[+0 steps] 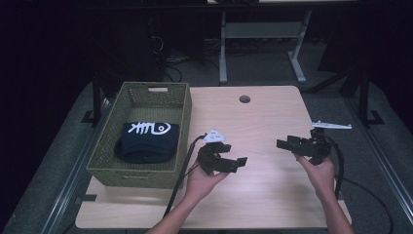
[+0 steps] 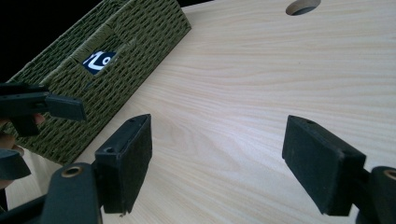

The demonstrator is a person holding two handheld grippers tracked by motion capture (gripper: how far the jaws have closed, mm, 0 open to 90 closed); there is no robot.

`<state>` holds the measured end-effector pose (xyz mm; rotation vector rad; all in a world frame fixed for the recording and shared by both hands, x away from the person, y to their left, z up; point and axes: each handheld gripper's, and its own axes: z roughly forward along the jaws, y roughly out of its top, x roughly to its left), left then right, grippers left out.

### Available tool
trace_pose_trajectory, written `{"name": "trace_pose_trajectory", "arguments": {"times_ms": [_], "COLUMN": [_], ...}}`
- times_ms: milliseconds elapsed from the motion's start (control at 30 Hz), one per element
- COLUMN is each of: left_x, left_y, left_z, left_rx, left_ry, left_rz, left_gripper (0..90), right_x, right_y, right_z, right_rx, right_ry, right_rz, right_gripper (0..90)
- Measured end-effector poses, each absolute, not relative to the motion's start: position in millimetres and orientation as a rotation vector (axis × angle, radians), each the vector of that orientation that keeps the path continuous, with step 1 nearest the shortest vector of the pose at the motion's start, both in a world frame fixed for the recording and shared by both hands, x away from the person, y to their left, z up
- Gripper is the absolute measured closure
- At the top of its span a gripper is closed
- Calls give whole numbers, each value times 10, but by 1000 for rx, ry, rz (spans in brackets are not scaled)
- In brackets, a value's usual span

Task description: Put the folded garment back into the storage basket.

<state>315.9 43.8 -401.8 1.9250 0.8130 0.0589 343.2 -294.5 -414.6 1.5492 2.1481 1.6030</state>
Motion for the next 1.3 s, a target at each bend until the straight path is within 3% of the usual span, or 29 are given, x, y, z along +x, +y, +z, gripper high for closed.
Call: {"name": "trace_pose_trajectory", "arguments": {"times_ms": [1300], "left_x": [2796], "left_y": [576], "left_z": [-4440], "left_rx": [2056], "left_ry": [716], "left_rz": [172], "left_gripper": [214], "right_x": [3048], "right_y": [-3063], "right_z": [-4532], "right_rx": [1578], "right_ry": [2169], "right_rz": [1552], "right_gripper": [236]}}
